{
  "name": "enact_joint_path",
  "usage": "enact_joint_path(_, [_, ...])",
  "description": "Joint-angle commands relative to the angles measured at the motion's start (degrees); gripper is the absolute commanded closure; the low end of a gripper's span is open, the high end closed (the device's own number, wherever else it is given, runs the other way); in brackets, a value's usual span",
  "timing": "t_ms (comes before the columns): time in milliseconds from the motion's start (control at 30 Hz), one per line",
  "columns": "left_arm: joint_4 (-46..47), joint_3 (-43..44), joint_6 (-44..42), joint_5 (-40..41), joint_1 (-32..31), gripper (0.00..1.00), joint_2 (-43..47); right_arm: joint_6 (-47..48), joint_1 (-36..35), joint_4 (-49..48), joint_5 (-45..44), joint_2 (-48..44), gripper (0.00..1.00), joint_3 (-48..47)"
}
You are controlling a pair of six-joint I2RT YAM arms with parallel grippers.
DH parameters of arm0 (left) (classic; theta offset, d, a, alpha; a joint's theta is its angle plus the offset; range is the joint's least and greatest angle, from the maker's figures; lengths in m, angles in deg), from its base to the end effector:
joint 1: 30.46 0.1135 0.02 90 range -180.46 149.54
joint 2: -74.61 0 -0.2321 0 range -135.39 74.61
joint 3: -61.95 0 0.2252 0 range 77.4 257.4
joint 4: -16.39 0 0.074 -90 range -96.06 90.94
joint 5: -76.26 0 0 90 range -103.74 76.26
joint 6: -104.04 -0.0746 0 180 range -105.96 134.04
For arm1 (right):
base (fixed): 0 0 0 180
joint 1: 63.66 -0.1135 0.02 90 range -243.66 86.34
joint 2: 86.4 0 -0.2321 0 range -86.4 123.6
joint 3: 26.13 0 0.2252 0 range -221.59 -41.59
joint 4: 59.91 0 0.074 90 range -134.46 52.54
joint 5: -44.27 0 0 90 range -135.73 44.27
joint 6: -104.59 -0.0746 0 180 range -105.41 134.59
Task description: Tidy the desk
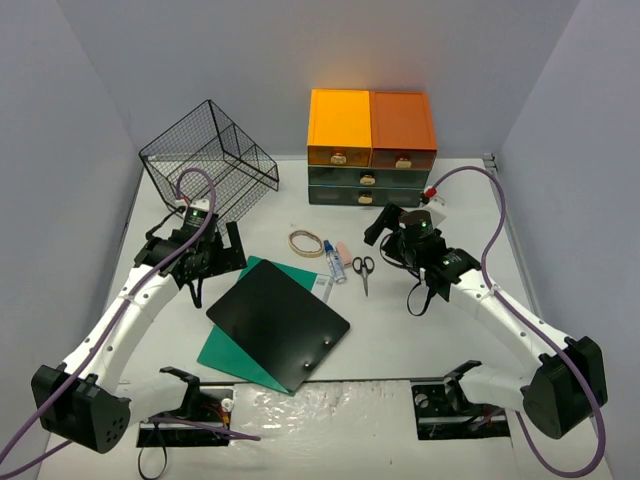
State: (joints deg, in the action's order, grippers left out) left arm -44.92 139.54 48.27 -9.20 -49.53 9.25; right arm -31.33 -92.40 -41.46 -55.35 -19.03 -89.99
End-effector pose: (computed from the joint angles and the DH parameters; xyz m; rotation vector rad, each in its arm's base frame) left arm 0.2292 -0.0730 0.2601 -0.3591 2.4238 -0.3232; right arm 0.2623 0.1296 0.2588 0.4131 1.9706 0.6883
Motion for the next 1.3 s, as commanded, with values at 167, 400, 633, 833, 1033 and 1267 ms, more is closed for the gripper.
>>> enact_joint_path(167, [-1.75,2.41,0.03,2.08,0.00,0.03,1.24,-3.99,-1.26,3.34,-0.02,0.41,0.00,-3.34])
enact_joint_path(400, [-5.23,2.11,0.84,4.17,-0.08,0.03,2.70,-0.75,-1.64,4.57,3.67,0.40,0.00,-2.05])
enact_joint_path(633, [-6.66,0.40,-0.24,2.93,-0.02,0.03,3.94,2.62,-3.25,4.56,7.65,3.44,0.00,-1.45])
enact_joint_path(833, [-6.28,-2.04,1.66,2.20,-0.05,0.03,4.96,4.03,-7.26,4.56,7.37,9.26,0.00,-3.80])
enact_joint_path(1033, [-5.25,-4.31,1.62,0.95,-0.09,0.03,4.24,1.40,-11.07,3.82,13.08,13.64,0.00,-2.85])
enact_joint_path(1267, [-9.08,-1.40,-0.94,2.96,-0.18,0.03,-2.16,-13.27,-14.97,-0.87,8.91,0.90,0.00,9.70])
